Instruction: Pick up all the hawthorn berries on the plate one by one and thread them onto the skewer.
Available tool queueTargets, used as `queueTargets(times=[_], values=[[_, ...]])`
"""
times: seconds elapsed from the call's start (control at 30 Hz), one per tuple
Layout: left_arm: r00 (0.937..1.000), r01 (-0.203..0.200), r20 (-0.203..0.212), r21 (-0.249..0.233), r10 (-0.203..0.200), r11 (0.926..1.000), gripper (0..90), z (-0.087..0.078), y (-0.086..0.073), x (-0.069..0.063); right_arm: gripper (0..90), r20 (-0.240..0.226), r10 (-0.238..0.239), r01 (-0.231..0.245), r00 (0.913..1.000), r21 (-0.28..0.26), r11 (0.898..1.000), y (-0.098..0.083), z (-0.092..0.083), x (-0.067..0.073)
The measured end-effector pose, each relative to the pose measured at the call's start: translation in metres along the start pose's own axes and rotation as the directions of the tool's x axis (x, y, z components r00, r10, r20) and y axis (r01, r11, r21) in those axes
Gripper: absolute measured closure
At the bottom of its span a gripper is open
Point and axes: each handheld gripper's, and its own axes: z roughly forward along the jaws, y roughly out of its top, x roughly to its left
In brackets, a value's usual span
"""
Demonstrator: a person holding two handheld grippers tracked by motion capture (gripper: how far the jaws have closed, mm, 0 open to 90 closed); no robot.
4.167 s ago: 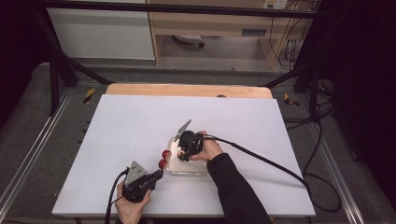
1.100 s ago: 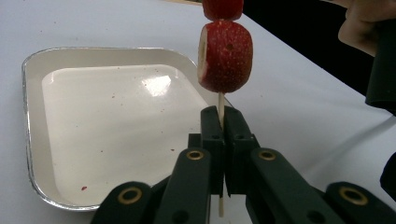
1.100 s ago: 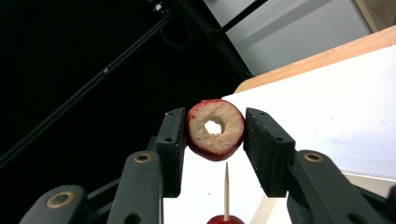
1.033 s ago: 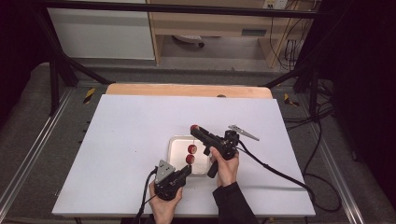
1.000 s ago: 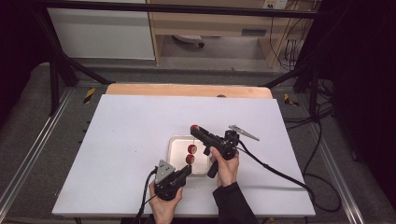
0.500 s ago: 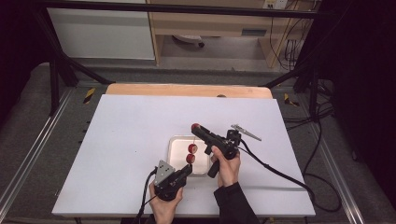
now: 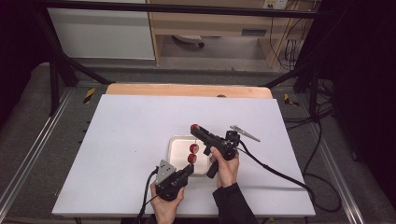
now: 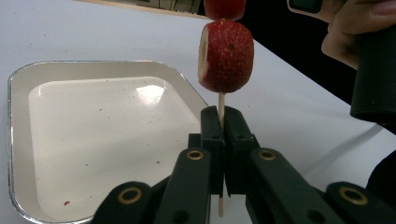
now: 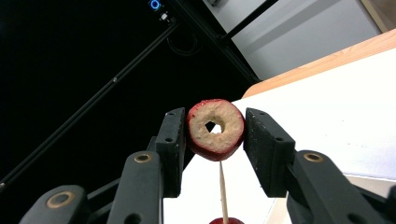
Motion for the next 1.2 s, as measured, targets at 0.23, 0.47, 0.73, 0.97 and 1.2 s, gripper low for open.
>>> queueTargets(times=[0.23,0.47,0.73,0.97,1.2], values=[[1.0,0.006,0.001,-0.003,-0.006,1.0,88.2,-0.0012,-0.0008,0.0015,59.8,0.001,-0.005,0.005,1.0,-0.002,1.0,0.0,-0.0003,0.0001],[0.9998,0.02,0.006,-0.006,-0.02,0.9998,88.1,-0.0013,-0.0007,0.0023,59.8,0.004,-0.006,0.006,1.0,0.004,1.0,-0.0026,0.0008,-0.0008],[0.9963,0.081,0.029,-0.017,-0.08,0.9966,88.2,-0.0003,-0.003,0.0046,59.8,0.005,-0.015,0.015,0.9999,0.005,1.0,-0.0056,0.0006,-0.0002],[0.995,0.099,0.009,-0.041,-0.099,0.9942,88.2,-0.0041,-0.0053,0.0089,59.8,0.008,-0.049,0.049,0.9987,0.012,0.999,-0.0041,-0.0024,0.0014],[0.9993,0.035,-0.01,-0.027,-0.036,0.999,88.2,-0.0022,-0.0056,0.0059,60.0,0.008,-0.068,0.068,0.9976,0.042,0.997,-0.0045,-0.004,0.0013]])
